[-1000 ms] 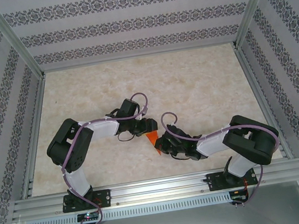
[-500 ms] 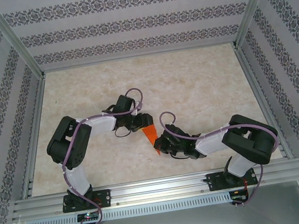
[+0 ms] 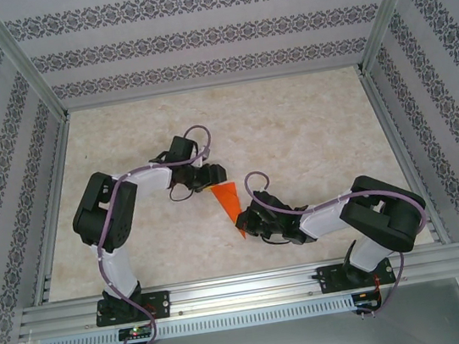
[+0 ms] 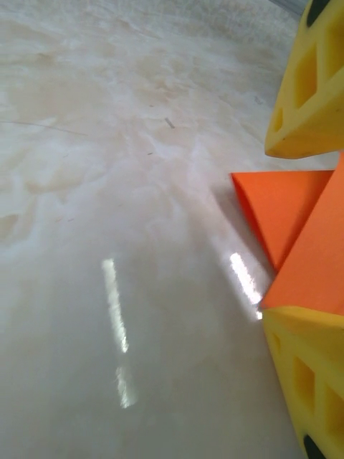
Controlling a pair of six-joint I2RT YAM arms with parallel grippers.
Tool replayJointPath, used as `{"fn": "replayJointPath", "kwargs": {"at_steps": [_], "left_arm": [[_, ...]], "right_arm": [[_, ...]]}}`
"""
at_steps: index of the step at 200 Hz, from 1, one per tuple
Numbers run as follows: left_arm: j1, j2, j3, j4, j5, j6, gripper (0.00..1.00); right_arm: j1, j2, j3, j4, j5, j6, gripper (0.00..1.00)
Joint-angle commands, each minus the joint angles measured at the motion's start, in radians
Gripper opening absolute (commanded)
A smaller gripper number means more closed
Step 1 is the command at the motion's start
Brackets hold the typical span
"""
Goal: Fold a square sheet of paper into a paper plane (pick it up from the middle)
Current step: Fold the wing for the fifth time at the center of the table.
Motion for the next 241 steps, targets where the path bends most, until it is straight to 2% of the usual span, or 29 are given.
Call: {"fn": "replayJointPath", "kwargs": {"at_steps": [1, 28, 57, 75, 94, 112, 132, 154, 201, 241], "left_arm": [[0.032, -0.012, 0.063, -0.070, -0.001, 0.059, 0.58], [0.038, -0.085, 0.094, -0.112, 0.015, 0.058, 0.58], [0.033, -0.221, 0.042, -0.105, 0.039, 0.004, 0.58], [0.000, -0.275, -0.024, -0.063, 0.094, -0.037, 0.55], [-0.072, -0.297, -0.073, -0.047, 0.098, -0.053, 0.49], [-0.145, -0.280, -0.103, -0.009, 0.075, -0.077, 0.44], [-0.180, -0.234, -0.132, 0.038, 0.068, -0.107, 0.41], [-0.183, -0.188, -0.169, 0.112, 0.065, -0.127, 0.40], [-0.182, -0.068, -0.188, 0.125, -0.022, -0.079, 0.39], [-0.182, -0.059, -0.231, 0.122, -0.059, -0.064, 0.39]], "right_arm": [[0.002, 0.044, -0.042, -0.198, -0.044, -0.032, 0.01], [0.001, 0.056, -0.019, -0.198, -0.044, -0.039, 0.01], [-0.001, 0.071, 0.002, -0.197, -0.044, -0.040, 0.01], [-0.002, 0.079, 0.009, -0.186, -0.046, -0.042, 0.01], [-0.004, 0.084, 0.008, -0.172, -0.043, -0.039, 0.01], [-0.005, 0.087, 0.003, -0.154, -0.042, -0.037, 0.01], [-0.005, 0.086, 0.002, -0.151, -0.039, -0.037, 0.01], [-0.007, 0.079, -0.006, -0.139, -0.037, -0.033, 0.01], [-0.007, 0.034, -0.015, -0.109, -0.035, -0.039, 0.01], [-0.004, -0.080, 0.040, -0.166, -0.024, -0.084, 0.03]]}}
